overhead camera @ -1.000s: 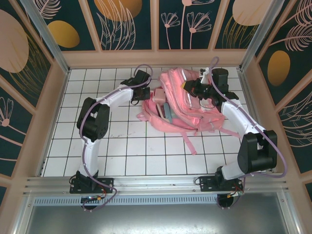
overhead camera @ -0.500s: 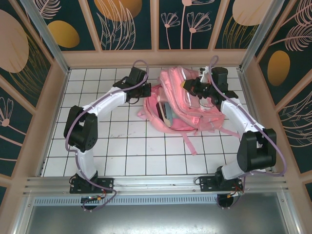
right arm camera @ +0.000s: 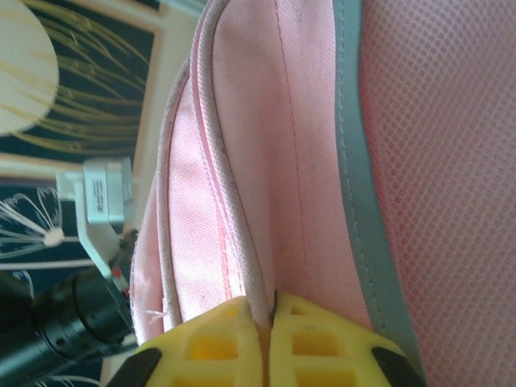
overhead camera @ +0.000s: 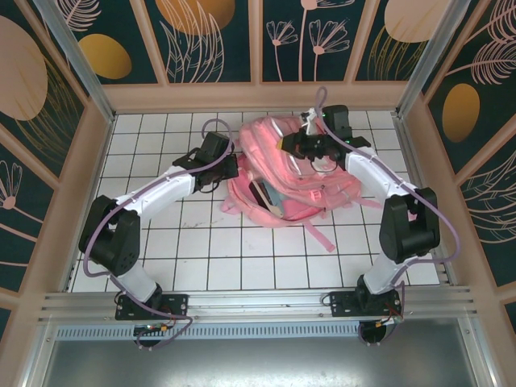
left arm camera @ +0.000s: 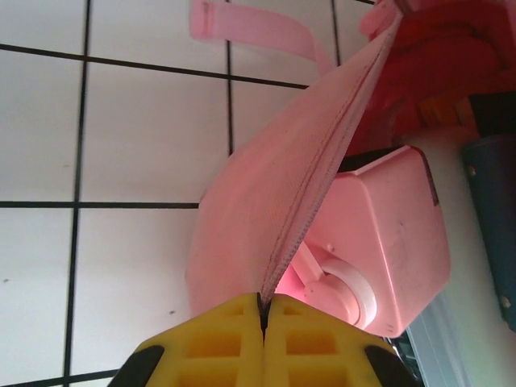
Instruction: Pack the student bag
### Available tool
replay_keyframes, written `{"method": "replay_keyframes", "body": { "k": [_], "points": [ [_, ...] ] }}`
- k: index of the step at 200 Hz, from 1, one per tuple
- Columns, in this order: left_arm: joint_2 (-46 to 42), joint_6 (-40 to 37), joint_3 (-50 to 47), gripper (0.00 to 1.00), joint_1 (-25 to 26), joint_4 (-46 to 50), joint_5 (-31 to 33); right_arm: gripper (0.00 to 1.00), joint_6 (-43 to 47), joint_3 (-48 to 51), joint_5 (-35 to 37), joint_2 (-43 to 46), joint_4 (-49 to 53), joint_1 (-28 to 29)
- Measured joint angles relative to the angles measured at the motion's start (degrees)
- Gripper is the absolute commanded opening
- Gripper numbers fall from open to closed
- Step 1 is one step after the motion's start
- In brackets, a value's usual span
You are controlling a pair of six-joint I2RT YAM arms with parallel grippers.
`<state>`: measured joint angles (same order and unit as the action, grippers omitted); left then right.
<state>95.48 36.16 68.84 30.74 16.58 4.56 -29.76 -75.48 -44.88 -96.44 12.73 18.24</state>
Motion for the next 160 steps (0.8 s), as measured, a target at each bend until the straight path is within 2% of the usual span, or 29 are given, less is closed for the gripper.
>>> {"method": "replay_keyframes", "body": {
  "k": [20, 32, 59, 82, 132, 160],
  "points": [
    [0.1, 0.5, -0.2, 0.0, 0.0, 0.2, 0.9, 0.47, 2.2, 1.1, 1.4, 0.9, 1.7, 0.6],
    [0.3, 0.6, -0.2, 0.0, 0.0, 0.2, 1.2, 0.52, 2.4, 3.0, 3.1, 2.8, 2.5, 0.6],
    [2.2, 0.5, 0.4, 0.0, -0.1, 0.8, 2.3, 0.53, 2.4, 9.4, 7.6, 10.3, 4.8, 0.5],
    [3.0, 0.3, 1.3, 0.0, -0.2, 1.5, 2.9, 0.5, 0.8, 16.6, 10.8, 18.2, 5.3, 1.3],
    [3.9, -0.7, 2.4, 0.0, -1.0, 1.5, 5.1, 0.5, -7.0, 36.9, 16.5, 30.6, 5.3, 9.6],
    [3.4, -1.6, 2.1, 0.0, -1.3, 1.5, 6.1, 0.53, -11.1, 44.1, 19.5, 33.0, 4.7, 11.3]
  ]
}}
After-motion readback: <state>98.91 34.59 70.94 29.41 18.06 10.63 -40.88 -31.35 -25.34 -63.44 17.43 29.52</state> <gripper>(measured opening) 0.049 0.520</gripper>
